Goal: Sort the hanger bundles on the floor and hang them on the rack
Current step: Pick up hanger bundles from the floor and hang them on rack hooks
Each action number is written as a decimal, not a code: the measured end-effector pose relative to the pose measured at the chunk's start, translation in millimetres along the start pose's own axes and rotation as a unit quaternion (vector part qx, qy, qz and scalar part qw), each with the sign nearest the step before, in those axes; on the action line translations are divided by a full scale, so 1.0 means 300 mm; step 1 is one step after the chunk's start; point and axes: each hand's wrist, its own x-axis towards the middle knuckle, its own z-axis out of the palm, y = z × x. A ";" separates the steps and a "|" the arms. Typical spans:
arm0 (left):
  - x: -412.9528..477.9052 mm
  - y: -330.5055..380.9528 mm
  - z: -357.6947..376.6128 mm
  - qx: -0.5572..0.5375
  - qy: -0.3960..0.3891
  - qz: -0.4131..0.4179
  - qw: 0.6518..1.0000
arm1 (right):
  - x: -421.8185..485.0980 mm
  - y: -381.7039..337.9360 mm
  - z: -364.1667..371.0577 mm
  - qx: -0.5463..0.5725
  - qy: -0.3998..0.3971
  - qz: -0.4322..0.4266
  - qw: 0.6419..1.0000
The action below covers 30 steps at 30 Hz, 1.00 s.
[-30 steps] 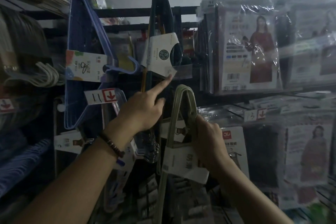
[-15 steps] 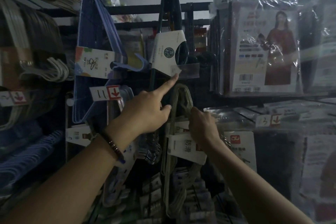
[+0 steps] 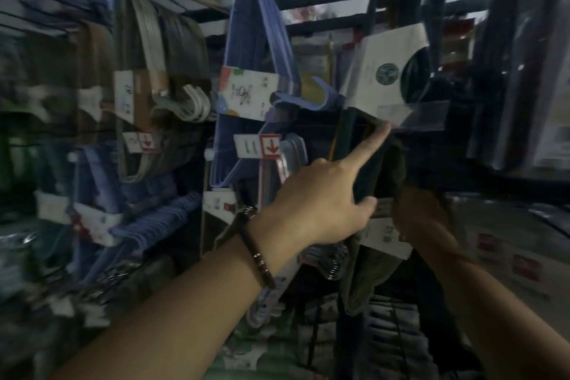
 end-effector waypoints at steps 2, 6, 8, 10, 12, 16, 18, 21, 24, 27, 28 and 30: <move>-0.013 -0.015 -0.018 -0.003 -0.009 -0.007 1.000 | -0.024 0.033 0.061 0.019 0.048 -0.013 0.999; -0.125 -0.067 -0.063 0.011 -0.009 -0.021 1.000 | -0.314 -0.065 -0.033 0.049 0.052 0.015 0.997; -0.238 -0.121 -0.084 0.017 -0.007 -0.043 0.999 | -0.471 -0.135 -0.084 0.039 0.066 -0.017 0.997; -0.379 -0.195 -0.106 0.029 -0.019 -0.081 0.996 | -0.614 -0.201 -0.115 0.037 0.087 -0.044 0.995; -0.543 -0.282 -0.138 0.045 -0.044 -0.132 0.989 | -0.749 -0.298 -0.122 0.051 0.074 -0.068 0.994; -0.889 -0.474 -0.223 0.086 -0.075 -0.211 0.971 | -0.987 -0.554 -0.039 0.106 0.021 -0.203 0.973; -1.061 -0.557 -0.276 0.084 -0.105 -0.246 0.960 | -1.116 -0.705 0.042 0.116 -0.029 -0.274 0.954; -1.335 -0.670 -0.367 0.089 -0.123 -0.294 0.944 | -1.327 -0.938 0.165 0.121 -0.103 -0.337 0.928; -1.626 -0.765 -0.464 0.091 -0.115 -0.352 0.924 | -1.557 -1.169 0.269 0.139 -0.180 -0.384 0.895; -1.930 -0.834 -0.558 0.106 -0.098 -0.418 0.897 | -1.810 -1.384 0.379 0.156 -0.259 -0.443 0.844; -2.033 -0.853 -0.585 0.109 -0.094 -0.446 0.884 | -1.898 -1.455 0.412 0.152 -0.287 -0.467 0.822; -2.249 -0.886 -0.632 0.090 -0.084 -0.511 0.851 | -2.084 -1.584 0.487 0.145 -0.347 -0.509 0.774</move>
